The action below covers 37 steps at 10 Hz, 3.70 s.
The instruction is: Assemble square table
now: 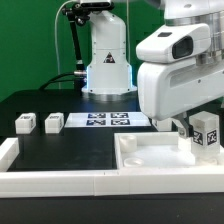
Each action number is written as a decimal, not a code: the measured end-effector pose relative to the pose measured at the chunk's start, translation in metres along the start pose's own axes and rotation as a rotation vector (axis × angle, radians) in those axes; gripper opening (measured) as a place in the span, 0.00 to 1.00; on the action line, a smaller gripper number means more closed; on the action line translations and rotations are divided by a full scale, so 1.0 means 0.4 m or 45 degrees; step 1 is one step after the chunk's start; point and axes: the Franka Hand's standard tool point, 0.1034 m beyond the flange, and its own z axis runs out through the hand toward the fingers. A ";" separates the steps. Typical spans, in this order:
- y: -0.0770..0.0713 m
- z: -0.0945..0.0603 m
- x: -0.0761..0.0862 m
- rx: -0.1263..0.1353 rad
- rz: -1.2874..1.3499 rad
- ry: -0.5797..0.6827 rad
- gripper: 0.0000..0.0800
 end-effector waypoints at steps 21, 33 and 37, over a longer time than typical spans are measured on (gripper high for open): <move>0.006 0.008 -0.005 0.016 1.740 0.020 0.37; 0.006 0.007 -0.003 0.005 0.913 0.023 0.81; 0.007 0.008 -0.004 -0.003 0.497 0.022 0.81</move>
Offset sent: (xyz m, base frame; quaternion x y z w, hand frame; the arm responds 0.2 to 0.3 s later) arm 0.0000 0.0000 0.0000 0.0000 0.0000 0.0000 1.0000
